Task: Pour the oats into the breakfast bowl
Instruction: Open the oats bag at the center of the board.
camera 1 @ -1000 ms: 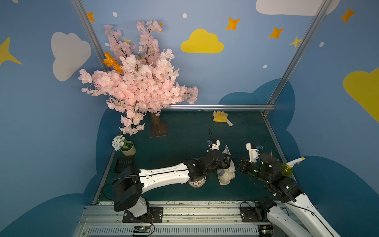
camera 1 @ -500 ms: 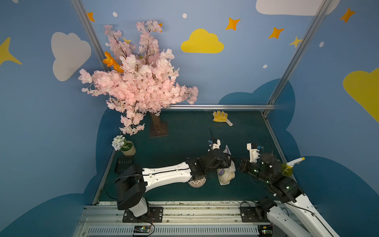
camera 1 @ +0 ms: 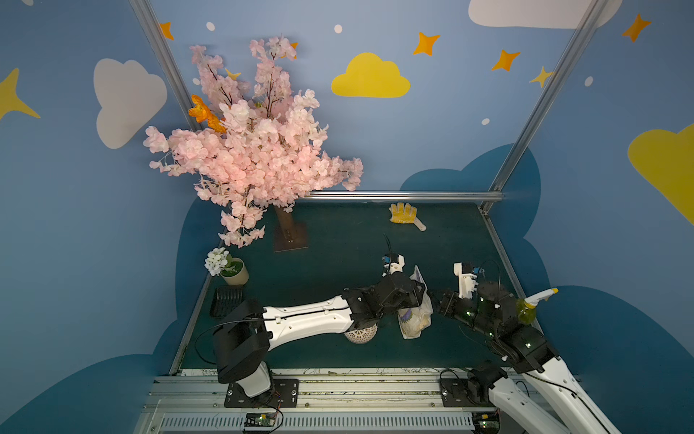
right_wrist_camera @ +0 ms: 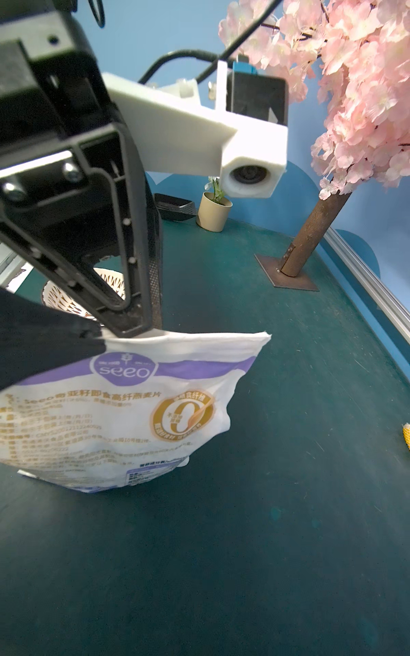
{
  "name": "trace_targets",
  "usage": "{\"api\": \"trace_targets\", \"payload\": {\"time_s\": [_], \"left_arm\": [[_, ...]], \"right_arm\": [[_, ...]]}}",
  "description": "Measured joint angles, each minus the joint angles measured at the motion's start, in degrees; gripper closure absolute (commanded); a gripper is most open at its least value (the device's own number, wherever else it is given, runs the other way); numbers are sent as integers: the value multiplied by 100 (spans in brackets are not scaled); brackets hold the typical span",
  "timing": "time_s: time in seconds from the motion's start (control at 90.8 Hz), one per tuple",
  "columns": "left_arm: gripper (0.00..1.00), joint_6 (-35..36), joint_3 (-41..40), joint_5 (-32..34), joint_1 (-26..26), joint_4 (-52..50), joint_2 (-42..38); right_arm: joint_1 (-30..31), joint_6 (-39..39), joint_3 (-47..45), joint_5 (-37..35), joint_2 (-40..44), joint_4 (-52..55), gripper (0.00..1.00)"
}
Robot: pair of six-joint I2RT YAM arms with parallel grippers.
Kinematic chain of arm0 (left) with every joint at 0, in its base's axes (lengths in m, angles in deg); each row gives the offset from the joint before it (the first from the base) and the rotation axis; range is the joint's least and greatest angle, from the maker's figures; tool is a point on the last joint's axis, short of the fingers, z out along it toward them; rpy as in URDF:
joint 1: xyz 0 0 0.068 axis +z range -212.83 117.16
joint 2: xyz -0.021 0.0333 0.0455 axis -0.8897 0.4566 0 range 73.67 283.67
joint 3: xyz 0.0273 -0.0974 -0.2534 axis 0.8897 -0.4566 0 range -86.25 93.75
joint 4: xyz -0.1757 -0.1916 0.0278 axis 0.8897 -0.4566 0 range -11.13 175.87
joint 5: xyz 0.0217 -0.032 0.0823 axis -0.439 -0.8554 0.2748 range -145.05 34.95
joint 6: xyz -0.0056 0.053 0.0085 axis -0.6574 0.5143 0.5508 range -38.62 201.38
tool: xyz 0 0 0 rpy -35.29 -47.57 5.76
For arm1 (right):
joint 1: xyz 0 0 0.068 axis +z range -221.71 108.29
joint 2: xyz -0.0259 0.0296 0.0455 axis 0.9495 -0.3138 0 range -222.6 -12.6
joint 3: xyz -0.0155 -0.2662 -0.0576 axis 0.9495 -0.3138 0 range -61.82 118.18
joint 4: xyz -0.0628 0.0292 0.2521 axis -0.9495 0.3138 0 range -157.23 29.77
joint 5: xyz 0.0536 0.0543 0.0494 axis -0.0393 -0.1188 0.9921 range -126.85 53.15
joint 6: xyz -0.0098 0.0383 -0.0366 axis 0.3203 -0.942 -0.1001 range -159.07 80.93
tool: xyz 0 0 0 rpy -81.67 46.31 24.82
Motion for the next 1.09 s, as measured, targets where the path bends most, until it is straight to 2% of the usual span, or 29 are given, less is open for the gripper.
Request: {"api": "trace_targets", "payload": {"time_s": [0.661,0.705,0.848,0.98,1.09], "left_arm": [[65,66,105,63,28,-144,-7],[65,63,114,63,39,-136,-7],[68,66,114,48,55,-155,9],[69,63,114,28,63,-155,13],[70,63,114,15,63,-153,13]], "right_arm": [[0,11,0,-138,-11,44,100],[0,15,0,-129,0,46,95],[0,31,0,-94,55,98,91],[0,28,0,-68,131,151,79],[9,46,0,4,151,168,76]]}}
